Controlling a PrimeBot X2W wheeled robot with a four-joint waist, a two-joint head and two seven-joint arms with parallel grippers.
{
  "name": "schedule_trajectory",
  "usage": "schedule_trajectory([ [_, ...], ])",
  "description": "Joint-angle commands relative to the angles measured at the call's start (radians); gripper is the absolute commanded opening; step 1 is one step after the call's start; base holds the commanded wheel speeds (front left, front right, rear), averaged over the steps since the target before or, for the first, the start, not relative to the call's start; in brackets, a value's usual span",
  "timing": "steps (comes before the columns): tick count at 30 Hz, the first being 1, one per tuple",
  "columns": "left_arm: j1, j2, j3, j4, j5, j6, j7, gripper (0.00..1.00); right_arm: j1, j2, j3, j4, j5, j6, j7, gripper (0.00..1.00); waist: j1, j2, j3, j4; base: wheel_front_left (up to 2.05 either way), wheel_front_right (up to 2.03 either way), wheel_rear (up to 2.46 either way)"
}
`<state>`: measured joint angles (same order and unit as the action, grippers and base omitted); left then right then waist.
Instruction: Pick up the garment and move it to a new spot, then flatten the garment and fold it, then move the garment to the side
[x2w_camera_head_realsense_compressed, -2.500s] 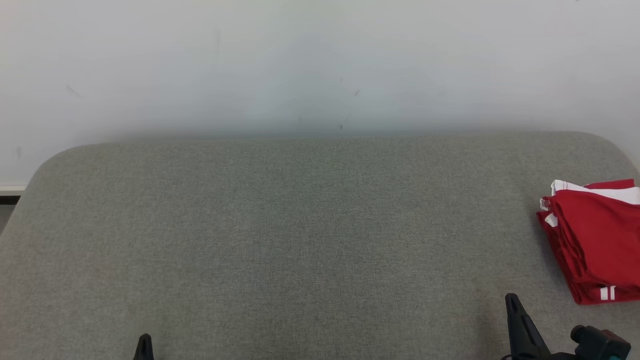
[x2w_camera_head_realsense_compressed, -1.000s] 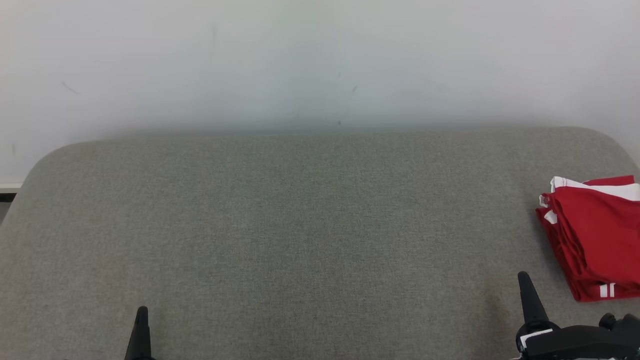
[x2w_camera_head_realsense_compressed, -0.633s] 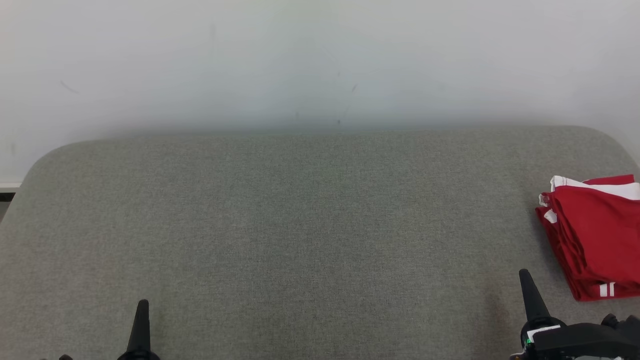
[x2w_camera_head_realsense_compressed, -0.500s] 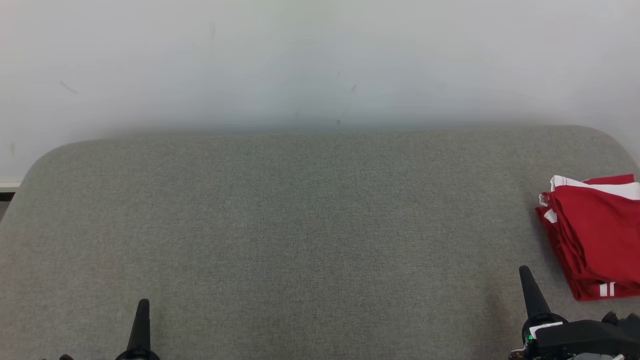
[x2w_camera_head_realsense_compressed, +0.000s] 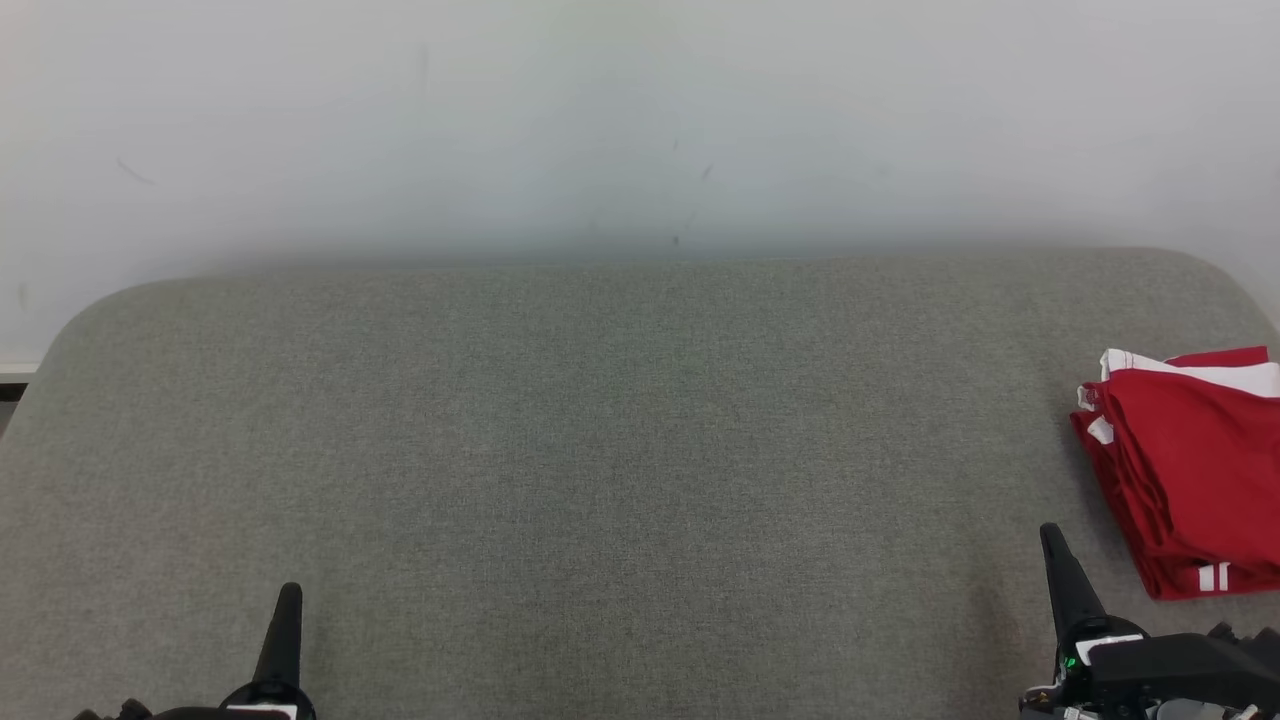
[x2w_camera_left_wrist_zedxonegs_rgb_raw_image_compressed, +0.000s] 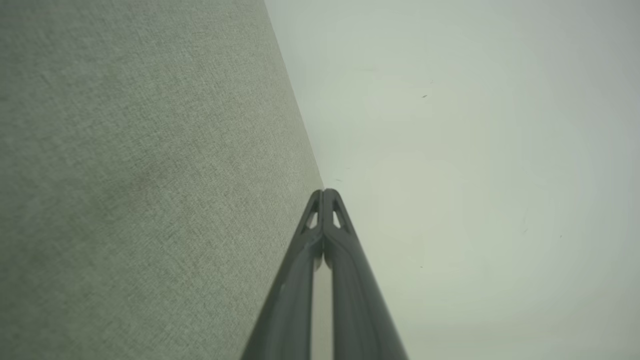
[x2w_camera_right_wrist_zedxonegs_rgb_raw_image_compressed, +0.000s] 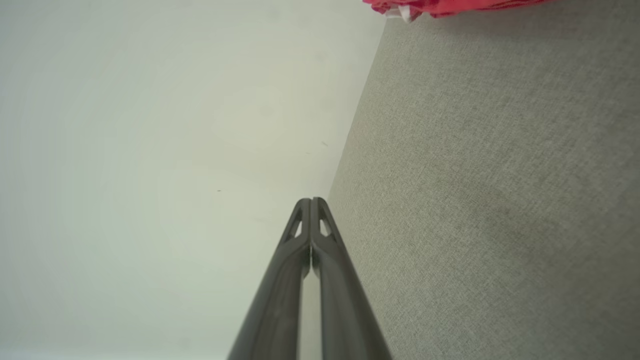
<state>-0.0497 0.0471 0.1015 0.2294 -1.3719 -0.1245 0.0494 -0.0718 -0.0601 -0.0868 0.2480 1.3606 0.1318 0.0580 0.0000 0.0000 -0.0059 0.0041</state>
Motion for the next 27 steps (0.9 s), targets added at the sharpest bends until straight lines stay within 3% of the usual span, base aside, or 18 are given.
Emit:
schedule_trajectory([
  [1,-0.023,0.005,0.004,-0.002,-0.028,-0.008,0.006,0.00,-0.016,0.002,-0.005,-0.007,0.024,-0.001,0.005,0.00,0.0000,0.0000,0.000,0.000,0.00,0.00,0.00],
  [27,-0.059,0.005,0.013,0.014,-0.199,-0.007,0.056,0.00,-0.034,0.009,-0.024,-0.005,0.205,-0.002,0.048,0.00,0.0000,0.0000,0.007,-0.003,0.00,0.00,0.00],
])
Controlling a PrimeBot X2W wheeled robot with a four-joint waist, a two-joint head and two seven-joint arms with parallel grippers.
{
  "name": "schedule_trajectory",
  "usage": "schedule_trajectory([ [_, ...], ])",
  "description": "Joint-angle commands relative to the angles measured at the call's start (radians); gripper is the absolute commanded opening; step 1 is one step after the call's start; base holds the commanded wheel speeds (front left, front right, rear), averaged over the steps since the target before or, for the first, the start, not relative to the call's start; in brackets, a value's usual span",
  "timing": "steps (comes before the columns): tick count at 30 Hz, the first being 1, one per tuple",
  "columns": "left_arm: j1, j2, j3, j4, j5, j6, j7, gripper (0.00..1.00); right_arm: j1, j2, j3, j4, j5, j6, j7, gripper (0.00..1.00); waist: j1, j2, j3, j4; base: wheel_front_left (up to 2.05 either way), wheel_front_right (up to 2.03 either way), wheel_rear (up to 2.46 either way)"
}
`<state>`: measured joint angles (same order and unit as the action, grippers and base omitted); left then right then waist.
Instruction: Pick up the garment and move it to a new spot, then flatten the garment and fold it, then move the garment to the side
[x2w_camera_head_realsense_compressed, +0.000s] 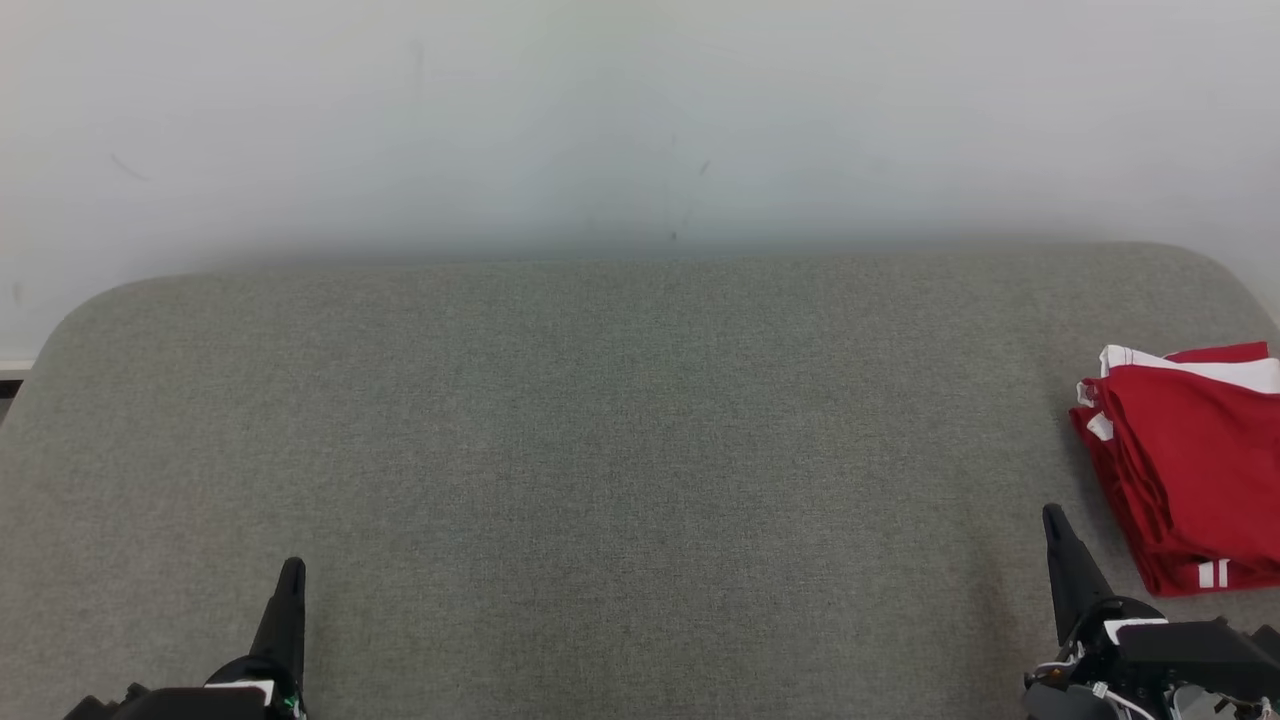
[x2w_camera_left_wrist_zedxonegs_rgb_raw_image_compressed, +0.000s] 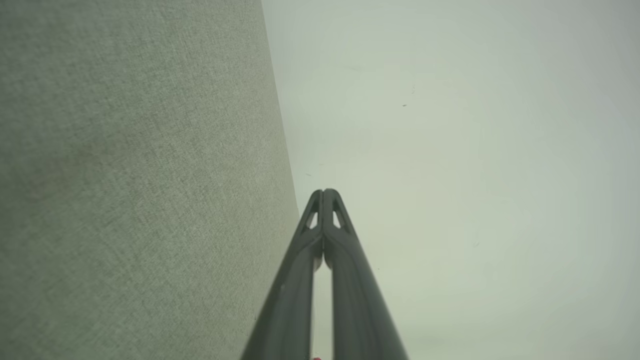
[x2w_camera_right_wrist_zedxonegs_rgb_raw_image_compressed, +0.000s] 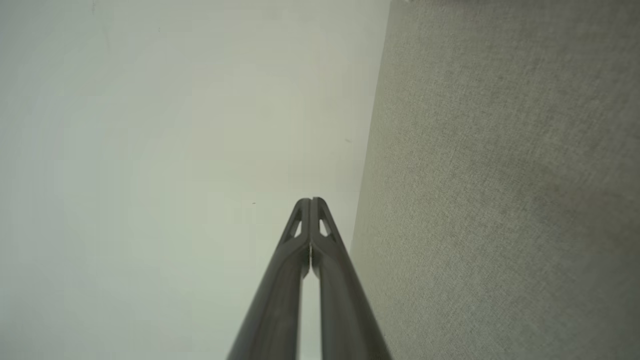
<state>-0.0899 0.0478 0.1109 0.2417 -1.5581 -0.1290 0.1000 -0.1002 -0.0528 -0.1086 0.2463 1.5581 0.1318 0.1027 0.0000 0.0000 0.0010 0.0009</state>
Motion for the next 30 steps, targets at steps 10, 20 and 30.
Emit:
schedule_trajectory([
  [10,-0.026,0.004,0.006,0.005,-0.056,-0.003,0.017,0.00,-0.013,0.004,-0.008,-0.002,0.055,-0.002,0.015,0.00,0.0000,0.0000,0.002,-0.001,0.00,0.00,0.00],
  [20,-0.026,0.004,0.006,0.005,-0.056,-0.003,0.017,0.00,-0.013,0.004,-0.007,-0.002,0.055,-0.002,0.014,0.00,0.0000,0.0000,0.002,-0.001,0.00,0.00,0.00],
  [30,-0.026,0.004,0.006,0.005,-0.056,-0.003,0.017,0.00,-0.012,0.004,-0.007,-0.002,0.055,-0.002,0.014,0.00,0.0000,0.0000,0.002,-0.001,0.00,0.00,0.00],
])
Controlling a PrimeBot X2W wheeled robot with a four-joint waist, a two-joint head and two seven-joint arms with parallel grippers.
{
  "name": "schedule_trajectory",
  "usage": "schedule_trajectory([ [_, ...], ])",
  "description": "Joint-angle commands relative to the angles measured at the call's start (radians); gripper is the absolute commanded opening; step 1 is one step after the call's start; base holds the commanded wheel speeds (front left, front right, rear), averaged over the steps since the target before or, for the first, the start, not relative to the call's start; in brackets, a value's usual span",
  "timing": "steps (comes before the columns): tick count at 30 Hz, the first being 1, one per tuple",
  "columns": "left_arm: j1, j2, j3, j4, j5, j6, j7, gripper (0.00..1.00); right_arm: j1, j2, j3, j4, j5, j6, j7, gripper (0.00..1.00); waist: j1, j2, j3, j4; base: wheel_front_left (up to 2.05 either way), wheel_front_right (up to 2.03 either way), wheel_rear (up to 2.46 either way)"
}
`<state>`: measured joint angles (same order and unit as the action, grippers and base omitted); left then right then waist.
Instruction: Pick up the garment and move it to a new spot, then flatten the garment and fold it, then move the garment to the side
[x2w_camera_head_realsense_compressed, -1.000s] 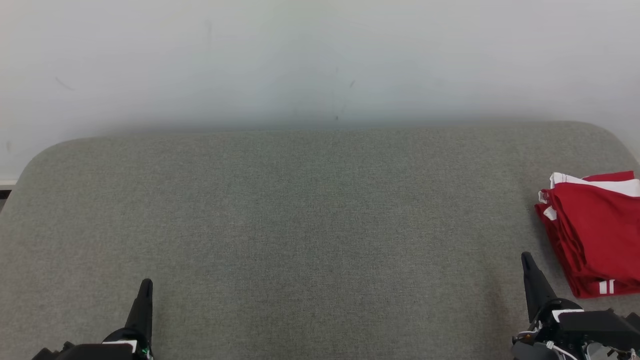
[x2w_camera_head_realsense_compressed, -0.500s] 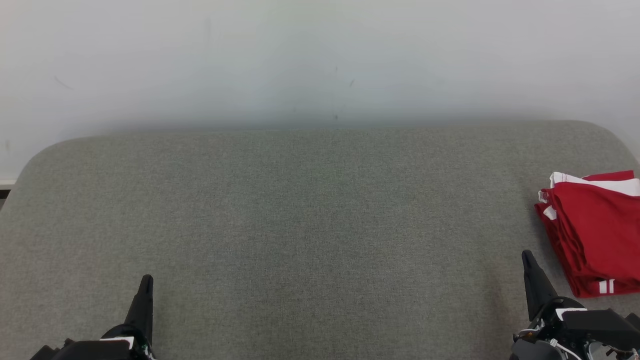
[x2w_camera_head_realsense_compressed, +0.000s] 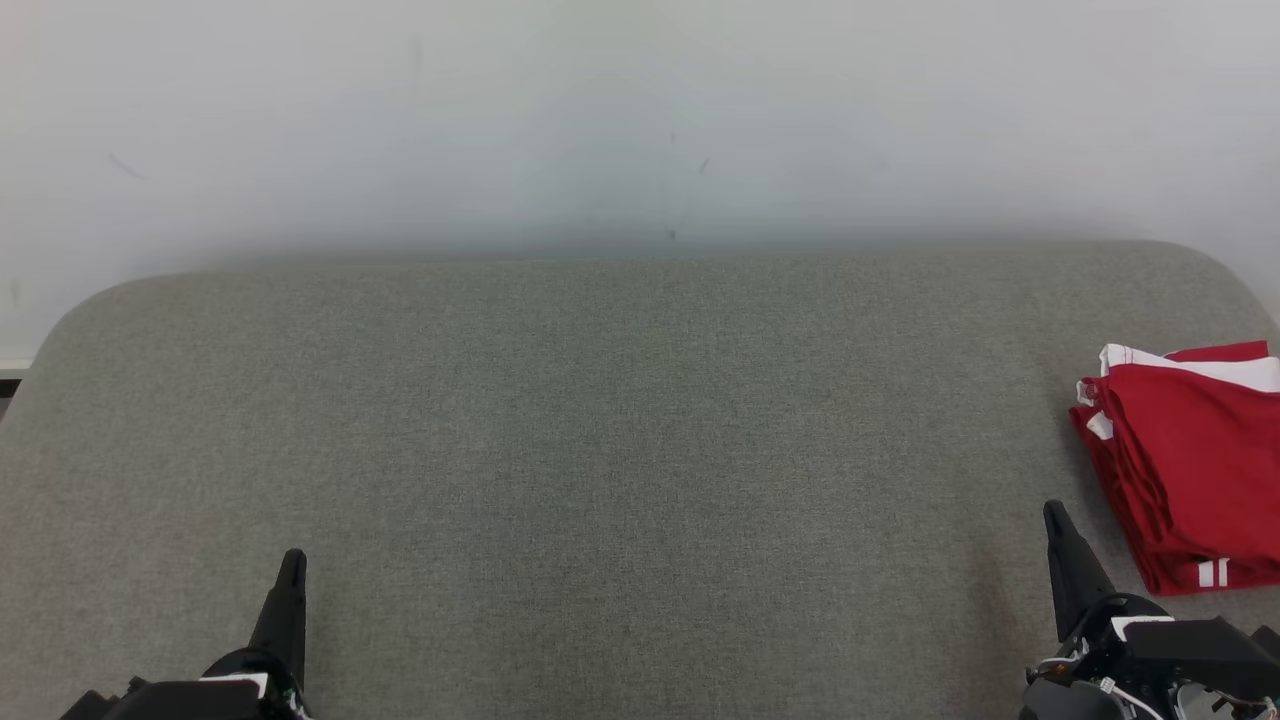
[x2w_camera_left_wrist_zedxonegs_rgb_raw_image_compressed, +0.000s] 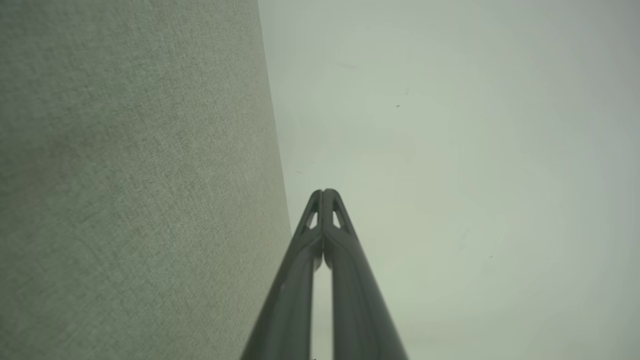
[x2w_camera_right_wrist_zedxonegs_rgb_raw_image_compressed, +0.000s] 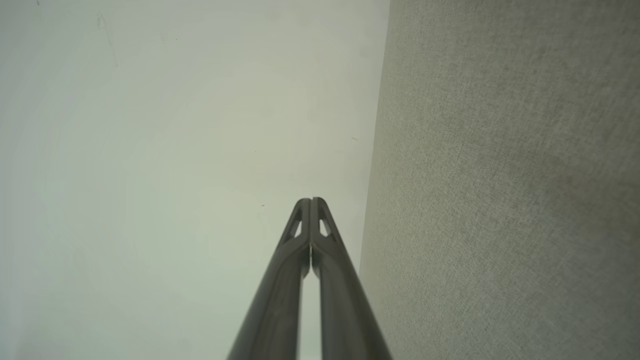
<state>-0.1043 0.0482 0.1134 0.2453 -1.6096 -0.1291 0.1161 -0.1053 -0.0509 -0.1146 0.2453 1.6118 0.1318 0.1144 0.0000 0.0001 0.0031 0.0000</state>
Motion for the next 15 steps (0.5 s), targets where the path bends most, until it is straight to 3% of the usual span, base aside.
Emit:
schedule_trajectory([
  [1,-0.011,0.004,0.003,0.001,-0.004,-0.003,0.001,0.00,-0.007,0.002,-0.001,-0.001,0.002,-0.002,0.003,0.00,0.0000,-0.0001,0.000,0.000,0.00,0.00,0.00],
  [15,-0.011,0.004,0.003,0.001,-0.004,-0.003,0.001,0.00,-0.007,0.002,-0.001,-0.001,0.002,-0.002,0.003,0.00,0.0000,-0.0001,0.000,0.000,0.00,0.00,0.00],
])
